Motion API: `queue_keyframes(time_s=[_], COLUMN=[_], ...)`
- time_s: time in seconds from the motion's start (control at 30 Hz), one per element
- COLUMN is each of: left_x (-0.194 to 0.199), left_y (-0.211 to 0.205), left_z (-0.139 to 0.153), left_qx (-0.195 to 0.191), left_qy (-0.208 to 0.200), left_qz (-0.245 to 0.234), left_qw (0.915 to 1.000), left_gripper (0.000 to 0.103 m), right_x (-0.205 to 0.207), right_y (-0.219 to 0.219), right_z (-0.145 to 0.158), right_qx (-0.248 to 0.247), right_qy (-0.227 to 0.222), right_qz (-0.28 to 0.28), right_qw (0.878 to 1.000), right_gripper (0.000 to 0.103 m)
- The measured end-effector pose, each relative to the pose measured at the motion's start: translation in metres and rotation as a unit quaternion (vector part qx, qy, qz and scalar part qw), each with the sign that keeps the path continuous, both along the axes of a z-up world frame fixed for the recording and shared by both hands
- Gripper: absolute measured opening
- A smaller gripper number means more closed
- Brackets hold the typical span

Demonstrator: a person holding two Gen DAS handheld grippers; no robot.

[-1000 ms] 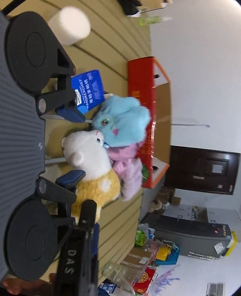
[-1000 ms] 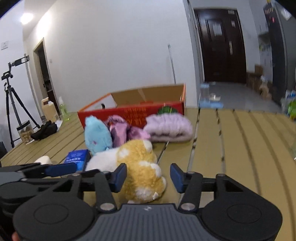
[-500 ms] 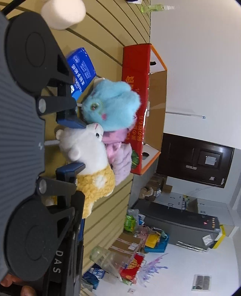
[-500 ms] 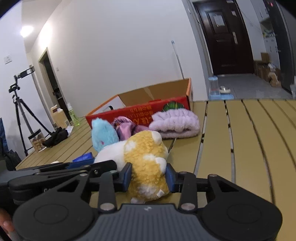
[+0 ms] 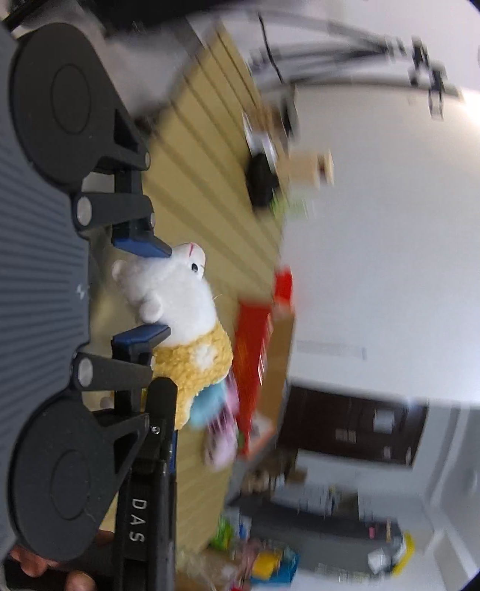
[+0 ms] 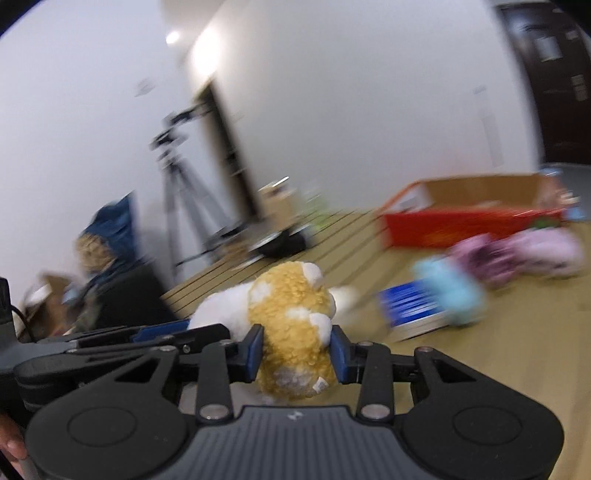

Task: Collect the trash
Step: 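Carry the white-and-yellow plush toy over the black bin and open both grippers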

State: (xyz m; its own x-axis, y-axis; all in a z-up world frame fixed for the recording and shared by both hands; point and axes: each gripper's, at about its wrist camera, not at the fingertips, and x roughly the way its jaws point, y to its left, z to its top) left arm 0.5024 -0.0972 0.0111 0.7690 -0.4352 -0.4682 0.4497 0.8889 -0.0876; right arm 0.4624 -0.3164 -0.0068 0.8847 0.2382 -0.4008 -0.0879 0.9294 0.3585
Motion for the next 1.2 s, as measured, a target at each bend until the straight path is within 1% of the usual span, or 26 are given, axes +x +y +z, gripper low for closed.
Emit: queue_keyframes(time_s=[0.13,0.2,0.27,0.3,0.33,0.37,0.4,0.47,0.5,0.53,0.57,0.6,0.63,0.67,0.7,0.73,0.8,0.83,0.9,0.97,1.07,1.2], left_x=[-0.007,-0.01,-0.007,-0.004,0.0,0.004,0.009,0.018,0.022,0.025,0.027,0.028,0.03,0.034,0.035,0.036,0.036,0.036,0.037,0.04,0.044,0.048], left_y=[0.072,0.096,0.115,0.123,0.13,0.136,0.141,0.15,0.152,0.148,0.144,0.139,0.134,0.131,0.129,0.128,0.127,0.128,0.128,0.134,0.136,0.136], left_z=[-0.013,-0.023,-0.043,-0.054,-0.071,-0.083,-0.102,-0.136,-0.148,-0.156,-0.162,-0.168,-0.175,-0.184,-0.193,-0.199,-0.208,-0.211,-0.213,-0.213,-0.209,-0.207], left_qx=[0.0,0.007,0.009,0.007,0.002,-0.005,-0.01,-0.012,-0.004,0.014,0.038,0.061,0.077,0.094,0.108,0.122,0.146,0.155,0.162,0.157,0.152,0.151], left_qy=[0.04,0.061,0.096,0.124,0.161,0.19,0.222,0.288,0.318,0.331,0.332,0.332,0.339,0.351,0.362,0.369,0.377,0.381,0.388,0.394,0.391,0.39], left_qz=[0.061,0.086,0.106,0.117,0.131,0.139,0.143,0.148,0.148,0.145,0.142,0.136,0.133,0.129,0.131,0.136,0.138,0.139,0.147,0.161,0.177,0.18], left_qw=[0.9973,0.9944,0.9897,0.9854,0.9782,0.9719,0.9645,0.9461,0.9366,0.9322,0.9319,0.9315,0.9283,0.9226,0.9167,0.9114,0.904,0.9006,0.8953,0.8911,0.8904,0.8903], left_gripper=[0.039,0.039,0.039,0.039,0.039,0.039,0.039,0.038,0.038,0.038,0.038,0.04,0.045,0.058,0.062,0.064,0.069,0.073,0.074,0.075,0.076,0.077], right_x=[0.024,0.034,0.042,0.046,0.05,0.056,0.063,0.079,0.084,0.088,0.093,0.095,0.099,0.102,0.103,0.107,0.107,0.107,0.107,0.106,0.106,0.108], right_y=[0.071,0.097,0.121,0.131,0.141,0.149,0.154,0.161,0.163,0.165,0.167,0.169,0.172,0.175,0.177,0.178,0.179,0.176,0.174,0.174,0.175,0.18], right_z=[-0.008,-0.016,-0.028,-0.036,-0.045,-0.058,-0.073,-0.106,-0.123,-0.136,-0.15,-0.16,-0.17,-0.179,-0.188,-0.195,-0.207,-0.211,-0.217,-0.22,-0.217,-0.212], right_qx=[-0.001,0.003,0.0,-0.009,-0.02,-0.026,-0.026,-0.023,-0.021,-0.021,-0.021,-0.021,-0.021,-0.025,-0.031,-0.042,-0.068,-0.076,-0.089,-0.105,-0.125,-0.125], right_qy=[0.031,0.052,0.078,0.095,0.115,0.14,0.169,0.23,0.256,0.276,0.298,0.312,0.325,0.337,0.344,0.35,0.359,0.363,0.377,0.383,0.382,0.38], right_qz=[0.079,0.107,0.132,0.143,0.157,0.171,0.18,0.192,0.194,0.195,0.197,0.199,0.201,0.2,0.198,0.195,0.192,0.193,0.203,0.215,0.218,0.22], right_qw=[0.996,0.993,0.988,0.985,0.981,0.975,0.969,0.954,0.947,0.941,0.934,0.929,0.924,0.92,0.917,0.915,0.911,0.908,0.899,0.892,0.89,0.89], right_gripper=[0.037,0.037,0.037,0.037,0.038,0.038,0.038,0.038,0.039,0.039,0.041,0.044,0.045,0.043,0.05,0.053,0.055,0.055,0.055,0.058,0.06,0.061])
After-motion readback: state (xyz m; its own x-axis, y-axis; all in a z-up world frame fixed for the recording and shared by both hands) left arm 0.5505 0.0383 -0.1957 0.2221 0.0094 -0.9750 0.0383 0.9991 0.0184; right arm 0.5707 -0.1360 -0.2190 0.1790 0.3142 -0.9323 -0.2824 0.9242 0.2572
